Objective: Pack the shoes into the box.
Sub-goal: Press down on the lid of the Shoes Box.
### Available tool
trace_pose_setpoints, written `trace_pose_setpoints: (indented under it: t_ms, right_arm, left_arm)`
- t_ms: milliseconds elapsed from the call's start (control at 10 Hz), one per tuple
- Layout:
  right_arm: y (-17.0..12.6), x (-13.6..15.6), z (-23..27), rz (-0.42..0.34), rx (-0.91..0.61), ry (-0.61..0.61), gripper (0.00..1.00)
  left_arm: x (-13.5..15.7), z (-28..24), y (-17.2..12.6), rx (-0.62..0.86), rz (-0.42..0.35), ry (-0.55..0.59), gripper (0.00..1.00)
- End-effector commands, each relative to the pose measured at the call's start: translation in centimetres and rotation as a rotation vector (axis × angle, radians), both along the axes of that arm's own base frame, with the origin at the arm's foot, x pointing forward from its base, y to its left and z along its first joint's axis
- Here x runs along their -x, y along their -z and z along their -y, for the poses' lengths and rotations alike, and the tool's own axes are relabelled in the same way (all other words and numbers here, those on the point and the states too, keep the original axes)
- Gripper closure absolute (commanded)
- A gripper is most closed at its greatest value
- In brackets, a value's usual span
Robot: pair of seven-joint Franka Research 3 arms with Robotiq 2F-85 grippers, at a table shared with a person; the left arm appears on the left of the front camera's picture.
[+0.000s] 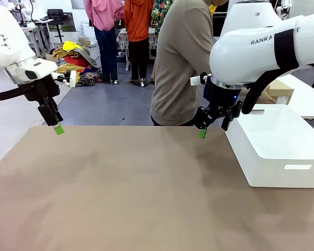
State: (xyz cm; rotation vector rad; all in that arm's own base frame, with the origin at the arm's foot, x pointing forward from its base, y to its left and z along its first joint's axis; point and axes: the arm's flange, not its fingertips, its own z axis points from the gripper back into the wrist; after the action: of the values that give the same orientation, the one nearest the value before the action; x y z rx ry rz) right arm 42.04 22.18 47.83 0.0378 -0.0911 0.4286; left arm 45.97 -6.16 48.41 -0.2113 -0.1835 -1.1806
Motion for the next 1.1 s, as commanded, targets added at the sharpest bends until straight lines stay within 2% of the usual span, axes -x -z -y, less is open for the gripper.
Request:
trace_pose_setpoints:
  t_ms: [0, 1000]
  right_arm:
    - [-0.48, -0.1, 0.08, 0.001, 0.006, -0.001, 0.0]
    - [-0.48, -0.1, 0.08, 0.001, 0.006, -0.001, 0.0]
  left_arm:
    - [-0.05, -0.11, -0.06, 0.008, 0.002, -0.011, 0.0]
    - [-0.05, -0.11, -0.06, 0.008, 0.002, -0.011, 0.0]
